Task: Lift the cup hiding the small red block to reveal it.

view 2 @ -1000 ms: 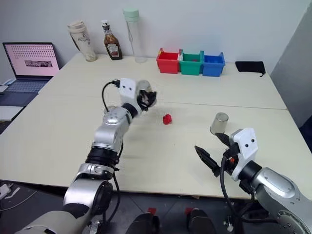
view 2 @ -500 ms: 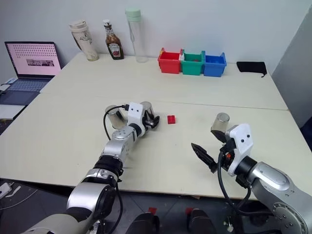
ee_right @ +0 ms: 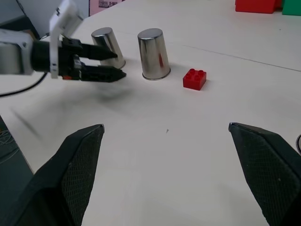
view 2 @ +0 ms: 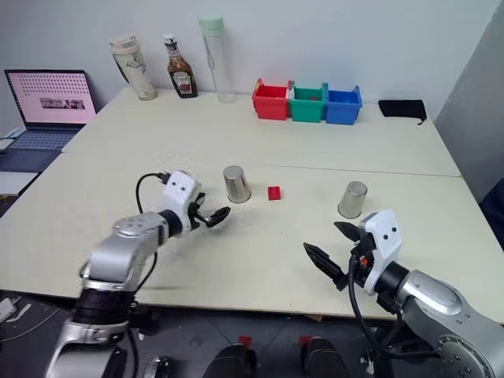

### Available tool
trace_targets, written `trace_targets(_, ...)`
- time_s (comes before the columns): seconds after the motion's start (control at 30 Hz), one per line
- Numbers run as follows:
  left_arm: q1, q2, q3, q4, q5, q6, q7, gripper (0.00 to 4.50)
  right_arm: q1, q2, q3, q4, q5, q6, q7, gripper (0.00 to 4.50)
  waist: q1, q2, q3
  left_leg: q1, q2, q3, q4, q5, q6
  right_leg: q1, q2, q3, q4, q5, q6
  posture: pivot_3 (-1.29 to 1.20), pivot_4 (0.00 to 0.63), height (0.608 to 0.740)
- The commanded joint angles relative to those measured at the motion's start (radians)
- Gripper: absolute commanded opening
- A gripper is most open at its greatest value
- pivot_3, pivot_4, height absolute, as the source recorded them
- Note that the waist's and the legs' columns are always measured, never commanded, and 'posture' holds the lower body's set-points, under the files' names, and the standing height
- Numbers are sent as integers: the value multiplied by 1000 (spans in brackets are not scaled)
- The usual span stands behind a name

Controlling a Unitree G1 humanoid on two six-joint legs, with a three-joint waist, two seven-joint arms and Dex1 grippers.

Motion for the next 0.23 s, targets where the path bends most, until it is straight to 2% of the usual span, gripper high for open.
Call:
trace_targets(0.03, 13, 128, 46, -161, -123, 72, -163, 4460, -29, -18, -50, 11, 42, -12, 14, 4500, -6, 0, 0, 0, 0, 1, 0, 0, 0, 0, 0, 0, 0, 0, 0, 0, 150, 740)
trace_targets(0.17, 59, 282, 109, -147, -174, 22, -295, 4460, -46, -41, -87, 39, 76, 2, 16, 4500, -9, 0, 0, 0, -1, 2, -1, 0, 0, -1, 0, 0, -1, 0, 0, 0, 150, 740)
trace_targets(0.23, 74, 311, 136, -144, -208, 20, -332, 4460, -44, -52, -100, 46, 87, 4, 17, 4500, -9, 0, 0, 0, 1, 2, -3, 0, 0, -1, 0, 1, -2, -1, -1, 0, 150, 740)
